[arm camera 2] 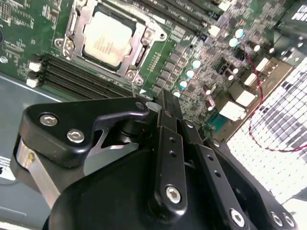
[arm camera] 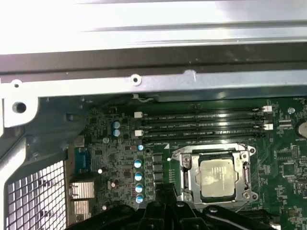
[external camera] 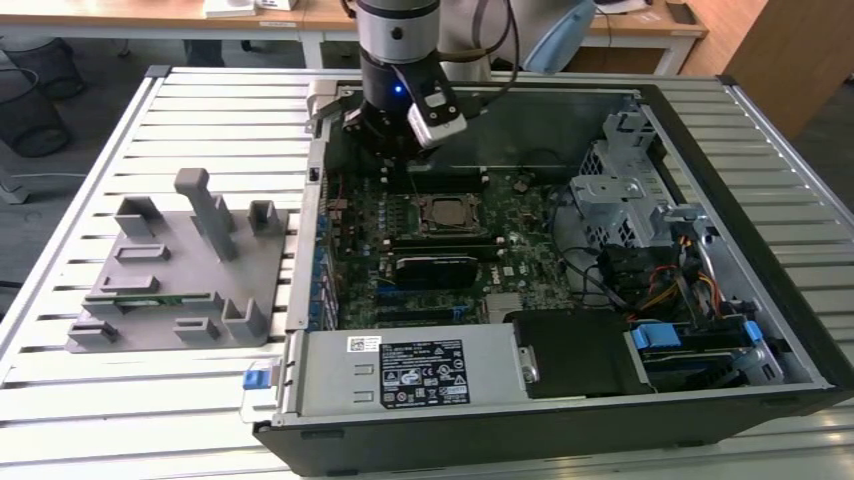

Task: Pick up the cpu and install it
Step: 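Install the first cpu locking lever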

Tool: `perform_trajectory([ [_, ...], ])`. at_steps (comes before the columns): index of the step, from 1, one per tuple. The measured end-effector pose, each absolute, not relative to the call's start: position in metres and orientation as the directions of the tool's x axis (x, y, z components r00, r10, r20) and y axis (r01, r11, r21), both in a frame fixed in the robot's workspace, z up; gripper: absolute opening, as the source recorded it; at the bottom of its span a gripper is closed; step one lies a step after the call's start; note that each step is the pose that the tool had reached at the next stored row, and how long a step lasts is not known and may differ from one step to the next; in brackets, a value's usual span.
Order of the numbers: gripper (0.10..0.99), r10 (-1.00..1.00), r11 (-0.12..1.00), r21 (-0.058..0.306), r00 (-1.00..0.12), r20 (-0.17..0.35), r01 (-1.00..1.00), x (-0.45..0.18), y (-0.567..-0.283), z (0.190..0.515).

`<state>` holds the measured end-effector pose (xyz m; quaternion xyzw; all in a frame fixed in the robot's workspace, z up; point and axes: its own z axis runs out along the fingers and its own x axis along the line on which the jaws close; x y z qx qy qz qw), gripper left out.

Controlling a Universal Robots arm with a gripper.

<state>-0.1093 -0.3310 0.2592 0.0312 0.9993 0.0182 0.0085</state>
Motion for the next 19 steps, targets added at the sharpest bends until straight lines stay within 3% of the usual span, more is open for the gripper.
perform_trajectory([
  [19,0.106,0.057,0.998,0.037,-0.998,-0.016,0.057,-0.106,-0.311,0.256],
])
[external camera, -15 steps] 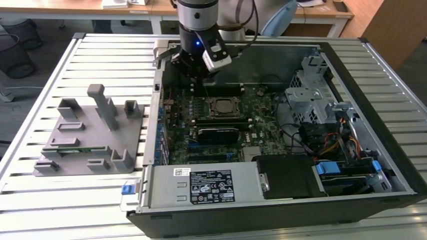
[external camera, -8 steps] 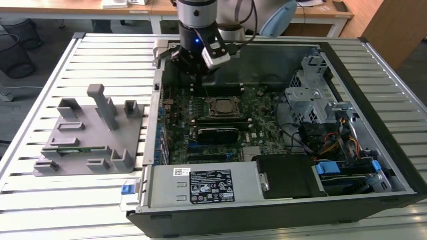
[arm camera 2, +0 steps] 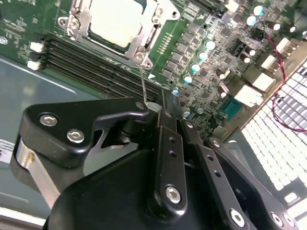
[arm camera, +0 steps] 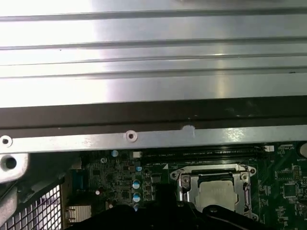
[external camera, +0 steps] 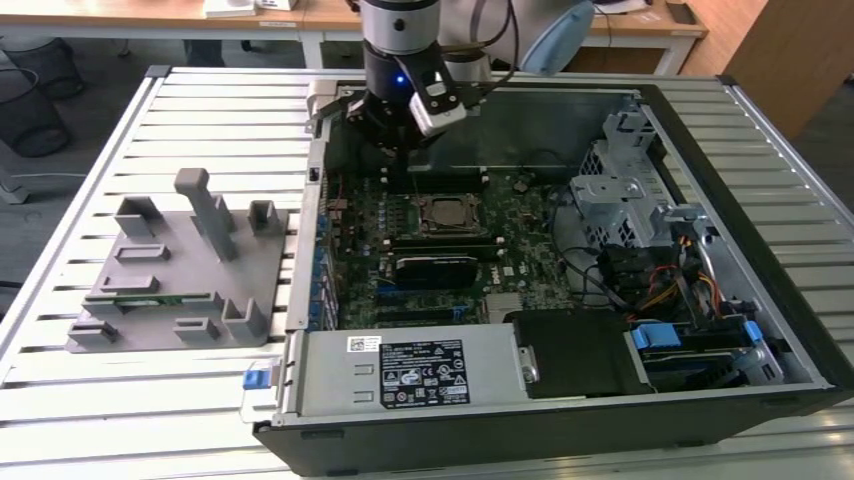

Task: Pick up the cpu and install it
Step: 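Install the first cpu locking lever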

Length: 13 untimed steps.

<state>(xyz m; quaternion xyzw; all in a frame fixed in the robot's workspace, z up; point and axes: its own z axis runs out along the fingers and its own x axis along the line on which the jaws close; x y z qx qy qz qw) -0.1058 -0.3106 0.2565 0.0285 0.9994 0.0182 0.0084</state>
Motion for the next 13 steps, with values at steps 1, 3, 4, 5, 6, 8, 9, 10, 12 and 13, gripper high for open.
perform_trajectory([
  [1,0.106,0.057,0.998,0.037,-0.998,-0.016,0.056,-0.104,-0.311,0.256],
  [3,0.106,0.055,0.998,0.037,-0.998,-0.016,0.054,-0.099,-0.310,0.256],
  [4,0.106,0.054,0.998,0.037,-0.998,-0.016,0.053,-0.094,-0.310,0.256],
  [5,0.106,0.053,0.998,0.037,-0.998,-0.016,0.052,-0.091,-0.310,0.256],
  [6,0.106,0.053,0.998,0.037,-0.998,-0.016,0.052,-0.088,-0.310,0.256],
  [8,0.106,0.052,0.998,0.037,-0.999,-0.016,0.051,-0.081,-0.310,0.256],
  [9,0.106,0.051,0.998,0.037,-0.999,-0.016,0.051,-0.078,-0.310,0.256],
  [10,0.106,0.051,0.998,0.037,-0.999,-0.016,0.050,-0.075,-0.310,0.256],
  [12,0.106,0.050,0.998,0.039,-0.999,-0.016,0.049,-0.072,-0.310,0.255],
  [13,0.106,0.050,0.998,0.048,-0.999,-0.015,0.049,-0.072,-0.310,0.255],
])
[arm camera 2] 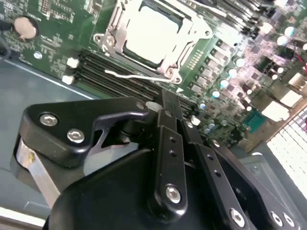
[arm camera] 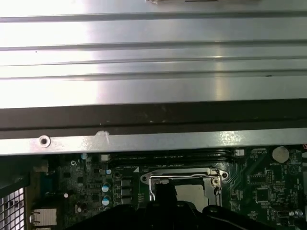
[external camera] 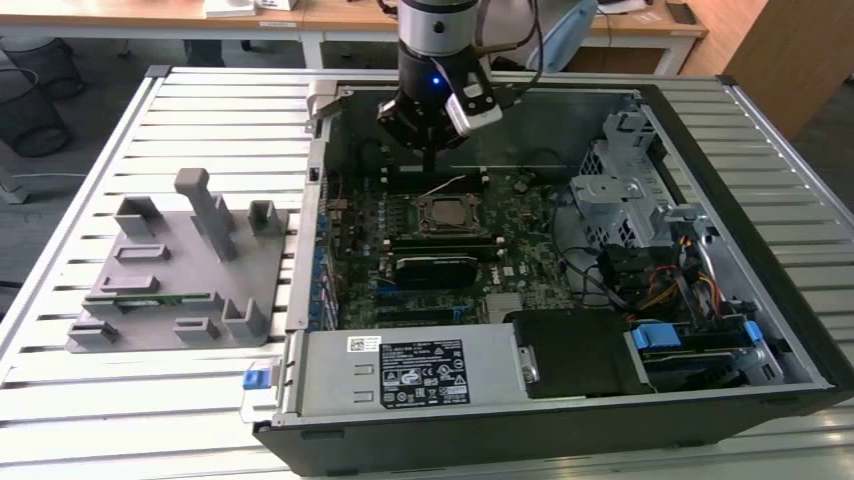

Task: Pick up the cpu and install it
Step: 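Install the first cpu locking lever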

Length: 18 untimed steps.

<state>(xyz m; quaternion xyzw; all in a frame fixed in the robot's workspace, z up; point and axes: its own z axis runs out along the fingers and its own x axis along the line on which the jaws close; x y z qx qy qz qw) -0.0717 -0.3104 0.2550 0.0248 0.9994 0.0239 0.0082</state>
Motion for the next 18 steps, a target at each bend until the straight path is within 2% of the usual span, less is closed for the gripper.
perform_trajectory([
  [3,0.106,0.050,0.995,0.085,-0.999,-0.013,0.049,-0.071,-0.311,0.254],
  [18,0.106,0.012,0.996,0.084,-1.000,-0.013,0.011,-0.063,-0.311,0.242],
])
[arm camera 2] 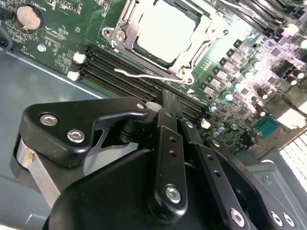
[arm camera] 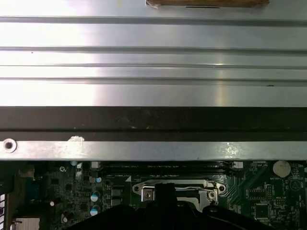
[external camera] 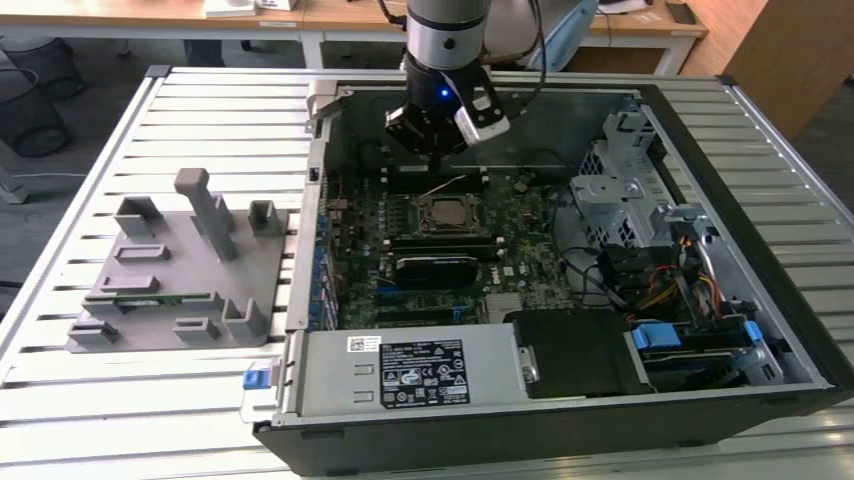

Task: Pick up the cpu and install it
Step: 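Install the first cpu locking lever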

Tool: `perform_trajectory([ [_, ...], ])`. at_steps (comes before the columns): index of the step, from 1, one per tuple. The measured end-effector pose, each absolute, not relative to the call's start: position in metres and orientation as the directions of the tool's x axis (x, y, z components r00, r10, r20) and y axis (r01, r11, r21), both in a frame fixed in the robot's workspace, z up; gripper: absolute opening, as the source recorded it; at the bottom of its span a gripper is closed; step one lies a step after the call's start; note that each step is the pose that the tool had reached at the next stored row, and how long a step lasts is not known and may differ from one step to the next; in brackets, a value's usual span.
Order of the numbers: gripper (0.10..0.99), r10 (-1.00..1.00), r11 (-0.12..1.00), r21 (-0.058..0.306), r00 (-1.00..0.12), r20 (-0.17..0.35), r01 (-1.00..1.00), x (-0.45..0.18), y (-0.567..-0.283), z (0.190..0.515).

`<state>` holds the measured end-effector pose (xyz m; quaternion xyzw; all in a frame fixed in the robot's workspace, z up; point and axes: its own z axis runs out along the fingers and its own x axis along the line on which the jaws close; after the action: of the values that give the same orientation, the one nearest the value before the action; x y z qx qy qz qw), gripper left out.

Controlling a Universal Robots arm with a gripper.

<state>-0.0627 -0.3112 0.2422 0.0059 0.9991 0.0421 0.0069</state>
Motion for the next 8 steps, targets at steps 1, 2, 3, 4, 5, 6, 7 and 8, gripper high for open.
perform_trajectory([
  [1,0.106,0.012,0.996,0.084,-1.000,-0.013,0.011,-0.0619,-0.3112,0.2414],
  [2,0.106,0.012,0.996,0.084,-1.000,-0.013,0.011,-0.0610,-0.3113,0.2408],
  [3,0.106,0.012,0.996,0.084,-1.000,-0.013,0.011,-0.0600,-0.3115,0.2403],
  [4,0.106,0.012,0.996,0.084,-1.000,-0.013,0.011,-0.0591,-0.3121,0.2399],
  [5,0.106,0.013,0.996,0.084,-1.000,-0.013,0.011,-0.0583,-0.3128,0.2396],
  [6,0.106,0.013,0.996,0.084,-1.000,-0.013,0.011,-0.0577,-0.3136,0.2394],
  [7,0.106,0.012,0.996,0.084,-1.000,-0.013,0.011,-0.0573,-0.3141,0.2390],
  [8,0.106,0.012,0.996,0.084,-1.000,-0.013,0.011,-0.0569,-0.3143,0.2388],
])
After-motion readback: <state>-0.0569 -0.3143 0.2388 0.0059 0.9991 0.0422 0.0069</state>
